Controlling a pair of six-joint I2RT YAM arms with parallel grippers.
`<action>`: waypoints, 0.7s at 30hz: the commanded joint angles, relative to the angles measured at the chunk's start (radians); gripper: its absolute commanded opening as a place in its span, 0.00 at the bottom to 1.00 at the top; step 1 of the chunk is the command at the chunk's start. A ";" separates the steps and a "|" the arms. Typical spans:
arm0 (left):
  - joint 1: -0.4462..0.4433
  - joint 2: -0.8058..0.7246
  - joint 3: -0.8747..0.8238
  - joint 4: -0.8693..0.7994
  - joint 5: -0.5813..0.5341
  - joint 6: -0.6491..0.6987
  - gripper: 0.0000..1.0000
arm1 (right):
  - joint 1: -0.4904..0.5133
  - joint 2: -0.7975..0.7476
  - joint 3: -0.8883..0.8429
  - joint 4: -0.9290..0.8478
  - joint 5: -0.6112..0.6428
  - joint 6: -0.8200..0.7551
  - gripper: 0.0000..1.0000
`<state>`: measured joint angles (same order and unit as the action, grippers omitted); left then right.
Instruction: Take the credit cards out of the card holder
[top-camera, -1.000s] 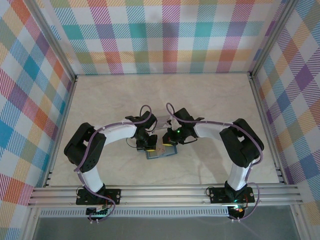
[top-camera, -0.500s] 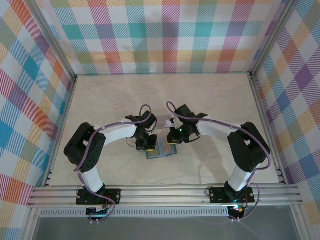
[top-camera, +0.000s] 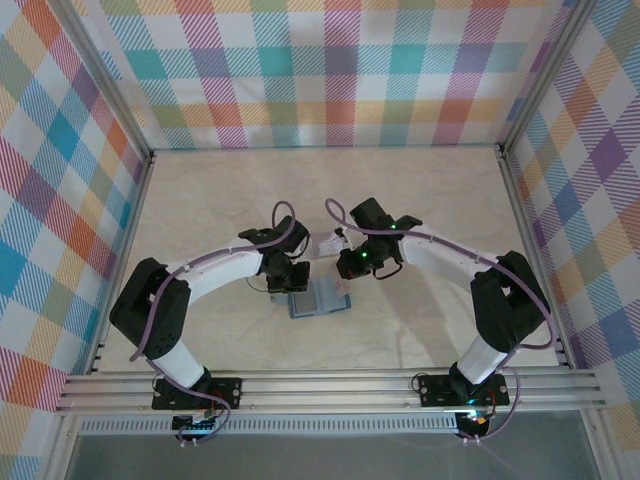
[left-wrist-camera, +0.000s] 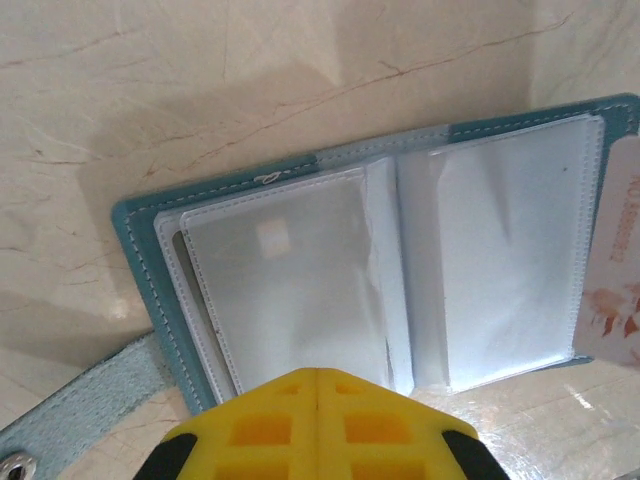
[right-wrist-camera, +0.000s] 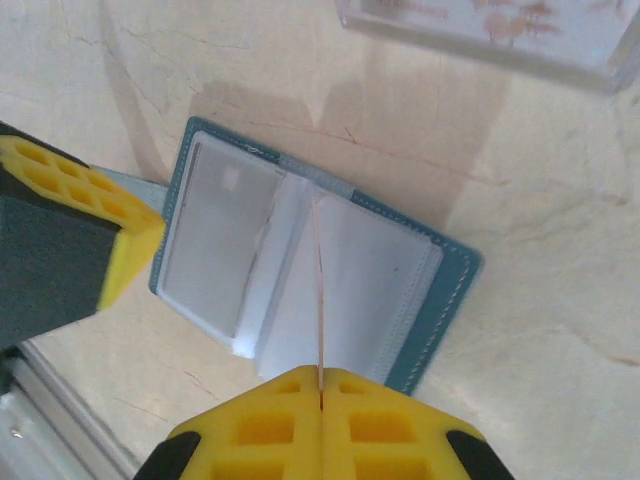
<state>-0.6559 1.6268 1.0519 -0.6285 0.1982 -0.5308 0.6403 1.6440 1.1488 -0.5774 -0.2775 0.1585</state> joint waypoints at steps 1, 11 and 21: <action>0.017 -0.040 -0.031 -0.024 -0.029 -0.013 0.01 | -0.007 -0.009 0.042 -0.087 0.074 -0.319 0.00; 0.102 -0.132 -0.099 -0.002 -0.039 -0.019 0.02 | -0.007 0.063 0.209 -0.209 0.157 -0.886 0.00; 0.176 -0.170 -0.160 0.003 0.002 -0.014 0.04 | -0.007 0.239 0.481 -0.387 0.206 -1.119 0.00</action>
<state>-0.4934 1.4815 0.9115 -0.6220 0.1780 -0.5350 0.6403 1.8393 1.5555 -0.8669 -0.0792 -0.8360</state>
